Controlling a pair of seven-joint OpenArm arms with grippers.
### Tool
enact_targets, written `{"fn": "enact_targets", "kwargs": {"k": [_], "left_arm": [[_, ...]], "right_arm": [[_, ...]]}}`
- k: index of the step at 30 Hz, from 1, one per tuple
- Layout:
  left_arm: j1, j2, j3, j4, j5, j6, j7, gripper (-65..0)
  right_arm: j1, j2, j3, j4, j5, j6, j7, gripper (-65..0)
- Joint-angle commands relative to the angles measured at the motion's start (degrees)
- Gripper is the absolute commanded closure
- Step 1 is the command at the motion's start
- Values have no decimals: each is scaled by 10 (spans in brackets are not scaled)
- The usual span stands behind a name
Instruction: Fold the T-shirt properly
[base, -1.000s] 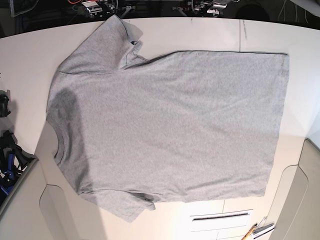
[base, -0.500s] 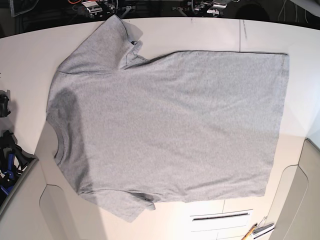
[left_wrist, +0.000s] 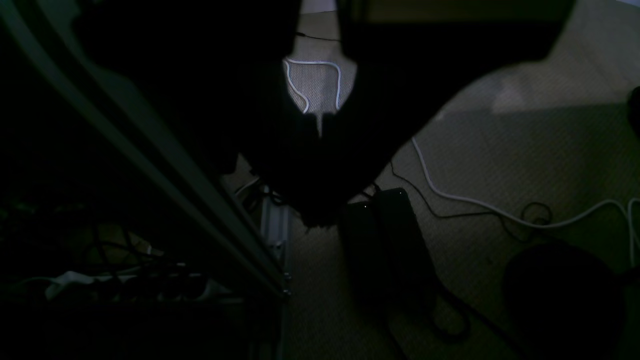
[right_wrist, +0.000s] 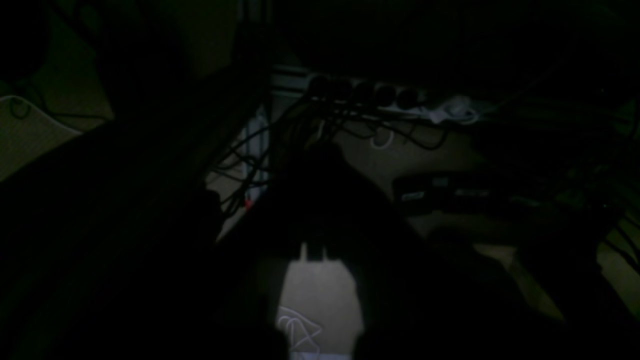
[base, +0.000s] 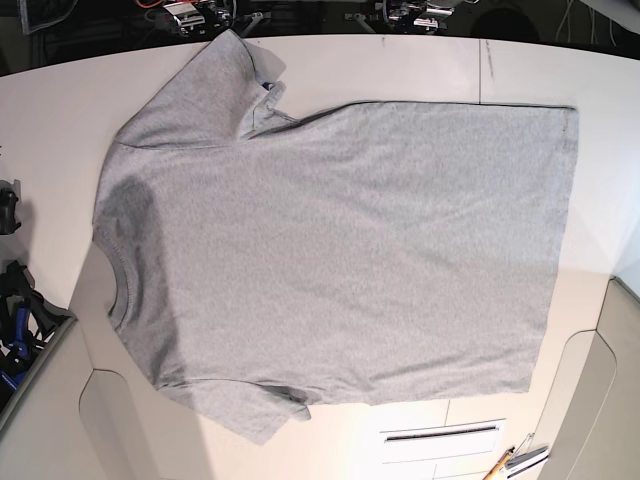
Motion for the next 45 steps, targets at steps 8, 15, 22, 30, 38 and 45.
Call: {"fn": "enact_targets", "kwargs": {"k": [8, 15, 22, 30, 38, 45], "left_arm": [[8, 0, -1, 3, -1, -3, -1, 0], [45, -10, -1, 29, -3, -41, -6, 0], [125, -48, -1, 110, -8, -45, -46, 0], [243, -90, -1, 230, -51, -45, -77, 0], [365, -118, -1, 357, -51, -53, -77, 0], [489, -181, -1, 505, -68, -182, -77, 0]], "right_arm": [[-11, 4, 1, 5, 3, -3, 6, 0], [-49, 10, 1, 5, 3, -3, 6, 0], [-92, 42, 1, 17, 2, -3, 8, 0], [-186, 81, 1, 144, -21, -4, 8, 0], [-281, 97, 1, 276, -19, -6, 5, 0], [-396, 160, 1, 464, -4, -6, -14, 0]]}}
